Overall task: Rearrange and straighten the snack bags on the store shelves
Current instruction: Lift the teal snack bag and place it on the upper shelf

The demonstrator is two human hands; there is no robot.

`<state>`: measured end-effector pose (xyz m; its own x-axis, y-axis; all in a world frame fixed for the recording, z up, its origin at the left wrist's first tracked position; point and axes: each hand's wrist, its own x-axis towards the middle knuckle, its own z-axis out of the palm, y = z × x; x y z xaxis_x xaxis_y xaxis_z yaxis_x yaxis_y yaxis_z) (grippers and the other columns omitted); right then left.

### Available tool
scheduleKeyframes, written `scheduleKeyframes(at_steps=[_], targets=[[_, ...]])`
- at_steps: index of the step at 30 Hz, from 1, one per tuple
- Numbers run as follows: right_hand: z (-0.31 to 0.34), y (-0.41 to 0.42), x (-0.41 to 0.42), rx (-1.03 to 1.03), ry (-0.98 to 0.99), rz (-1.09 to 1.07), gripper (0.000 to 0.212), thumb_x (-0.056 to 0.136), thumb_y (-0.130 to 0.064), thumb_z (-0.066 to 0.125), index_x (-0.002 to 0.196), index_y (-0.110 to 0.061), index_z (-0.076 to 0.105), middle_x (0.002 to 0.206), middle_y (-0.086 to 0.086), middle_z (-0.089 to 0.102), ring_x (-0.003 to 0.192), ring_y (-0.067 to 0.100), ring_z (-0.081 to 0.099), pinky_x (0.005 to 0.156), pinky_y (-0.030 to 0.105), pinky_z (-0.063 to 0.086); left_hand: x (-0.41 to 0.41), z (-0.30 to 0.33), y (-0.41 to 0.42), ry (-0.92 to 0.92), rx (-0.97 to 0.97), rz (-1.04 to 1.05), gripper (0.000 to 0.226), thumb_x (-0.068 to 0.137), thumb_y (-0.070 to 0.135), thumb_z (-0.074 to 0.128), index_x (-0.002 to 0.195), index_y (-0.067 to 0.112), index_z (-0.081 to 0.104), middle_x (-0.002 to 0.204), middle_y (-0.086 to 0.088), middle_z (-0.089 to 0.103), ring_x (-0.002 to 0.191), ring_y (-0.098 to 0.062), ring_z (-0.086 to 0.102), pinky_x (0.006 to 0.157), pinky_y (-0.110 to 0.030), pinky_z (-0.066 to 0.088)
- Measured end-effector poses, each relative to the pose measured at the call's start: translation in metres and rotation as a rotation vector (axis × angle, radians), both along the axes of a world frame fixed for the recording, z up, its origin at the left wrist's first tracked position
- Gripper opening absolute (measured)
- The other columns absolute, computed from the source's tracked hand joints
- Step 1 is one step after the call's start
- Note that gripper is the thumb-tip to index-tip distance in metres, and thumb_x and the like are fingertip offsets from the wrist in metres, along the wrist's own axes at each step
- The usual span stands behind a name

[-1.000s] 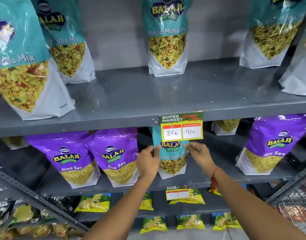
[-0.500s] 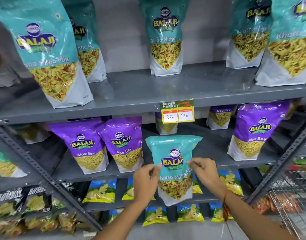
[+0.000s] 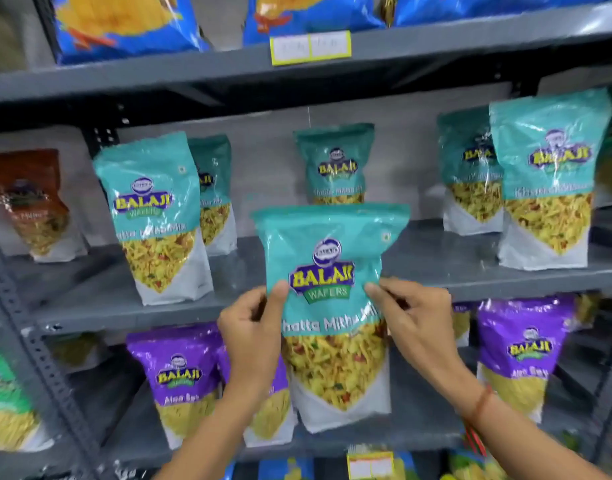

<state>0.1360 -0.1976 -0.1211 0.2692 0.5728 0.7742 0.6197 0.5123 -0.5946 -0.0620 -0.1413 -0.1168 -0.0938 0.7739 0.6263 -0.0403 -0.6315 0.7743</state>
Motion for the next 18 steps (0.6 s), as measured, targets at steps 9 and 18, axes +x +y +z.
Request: scheduleKeyframes(at_steps=[9,18], targets=[[0.099,0.111,0.026,0.138,-0.028,-0.089,0.053,0.089,-0.021,0.066,0.052,-0.012,0.029,0.050,-0.003,0.023,0.050,0.010,0.021,0.050,0.031,0.021,0.044,0.091,0.104,-0.168,-0.004,-0.021,0.044,0.085,0.030,0.069,0.071,-0.011,0.060,0.062,-0.006,0.049,0.061,-0.009,0.041,0.058,-0.029,0.033],[0.074,0.167,0.050,0.003,0.149,-0.015,0.047,0.088,-0.039,0.061,0.073,0.005,0.062,0.067,0.025,0.063,0.057,0.020,0.047,0.058,0.040,0.045,0.060,0.091,0.146,-0.083,-0.148,-0.028,0.017,0.084,0.036,0.069,0.083,0.020,0.075,0.078,0.009,0.075,0.072,-0.003,0.067,0.063,-0.020,0.051]])
